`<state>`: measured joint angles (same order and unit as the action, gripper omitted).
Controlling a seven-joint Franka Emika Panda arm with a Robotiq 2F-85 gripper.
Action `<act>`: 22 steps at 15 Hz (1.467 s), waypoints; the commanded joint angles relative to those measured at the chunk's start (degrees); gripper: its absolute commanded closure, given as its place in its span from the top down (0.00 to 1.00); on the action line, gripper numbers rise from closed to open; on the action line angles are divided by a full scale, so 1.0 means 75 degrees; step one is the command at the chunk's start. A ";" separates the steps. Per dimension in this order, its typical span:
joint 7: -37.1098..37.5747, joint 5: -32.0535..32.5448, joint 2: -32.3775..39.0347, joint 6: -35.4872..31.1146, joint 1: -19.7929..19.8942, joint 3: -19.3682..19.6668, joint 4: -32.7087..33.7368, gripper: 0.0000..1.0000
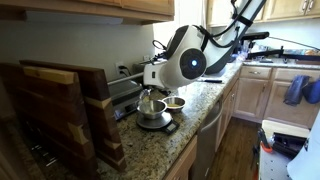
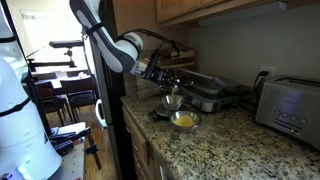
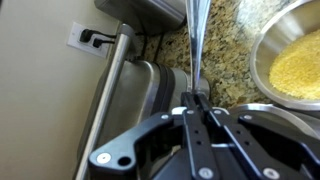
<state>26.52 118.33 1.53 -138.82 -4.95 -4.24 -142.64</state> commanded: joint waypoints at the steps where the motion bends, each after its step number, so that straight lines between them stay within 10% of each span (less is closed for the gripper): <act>1: 0.0915 0.1010 -0.0217 0.0223 0.0081 -0.0005 -0.0315 0.02; 16: 0.3147 0.3150 -0.0240 0.1246 0.0251 0.0053 -0.0708 0.02; 22: 0.2678 0.2517 -0.0173 0.0733 0.0379 0.0153 -0.0536 0.02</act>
<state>47.56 139.00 1.81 -131.46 -2.77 -3.66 -146.02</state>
